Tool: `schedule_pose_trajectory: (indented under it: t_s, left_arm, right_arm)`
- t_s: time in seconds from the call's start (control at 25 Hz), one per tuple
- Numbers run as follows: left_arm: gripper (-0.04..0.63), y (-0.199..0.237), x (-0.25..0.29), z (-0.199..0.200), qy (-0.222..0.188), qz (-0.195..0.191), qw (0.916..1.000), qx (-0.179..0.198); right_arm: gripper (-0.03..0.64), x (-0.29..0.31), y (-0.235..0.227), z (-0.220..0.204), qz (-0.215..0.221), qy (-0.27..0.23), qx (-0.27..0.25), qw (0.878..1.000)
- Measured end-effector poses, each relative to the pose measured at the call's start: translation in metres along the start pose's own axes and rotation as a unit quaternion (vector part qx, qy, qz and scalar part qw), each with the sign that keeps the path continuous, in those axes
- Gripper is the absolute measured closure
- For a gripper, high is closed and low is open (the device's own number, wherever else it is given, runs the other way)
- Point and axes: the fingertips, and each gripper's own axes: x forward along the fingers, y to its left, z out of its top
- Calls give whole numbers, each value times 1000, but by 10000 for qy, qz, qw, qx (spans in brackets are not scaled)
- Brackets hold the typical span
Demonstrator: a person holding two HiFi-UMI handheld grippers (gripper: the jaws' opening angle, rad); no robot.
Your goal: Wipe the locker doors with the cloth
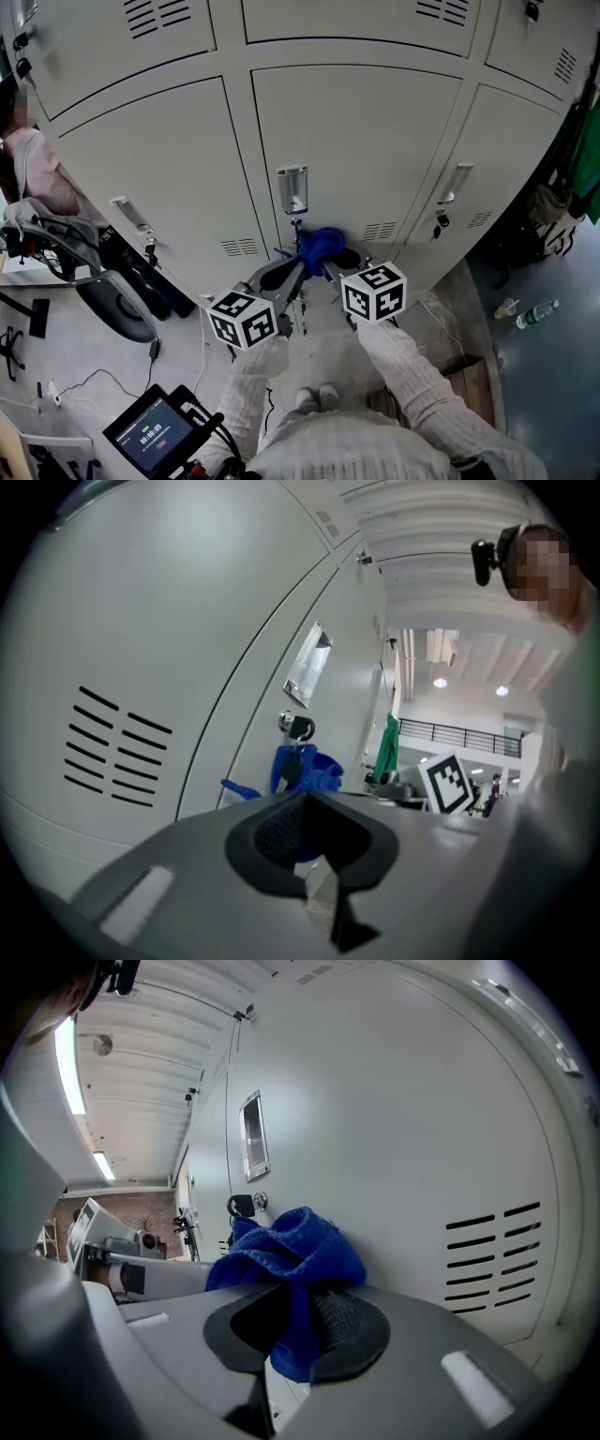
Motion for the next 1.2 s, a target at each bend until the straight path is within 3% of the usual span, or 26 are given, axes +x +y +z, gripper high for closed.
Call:
schedule_pose_trajectory:
  t_s: [0.24, 0.48, 0.76, 1.08, 1.2]
  left_arm:
    - [588, -20, 4, 16, -166, -230, 9996, 57]
    - [589, -65, 11, 65, -656, -660, 9946, 457]
    - [588, -115, 21, 162, -1343, -1104, 9747, 1407]
    - [589, -142, 18, 239, -1639, -1107, 9444, 2625]
    - [589, -142, 20, 253, -1642, -947, 9384, 2890]
  right_arm:
    - [567, -18, 4, 26, -23, -268, -57, 9996]
    - [567, -66, 3, 100, -146, -1147, -375, 9926]
    - [566, -103, 11, 203, -255, -2039, -1129, 9721]
    - [566, -120, 28, 282, -246, -2487, -1723, 9528]
    - [566, -122, 25, 303, -429, -2485, -1932, 9482]
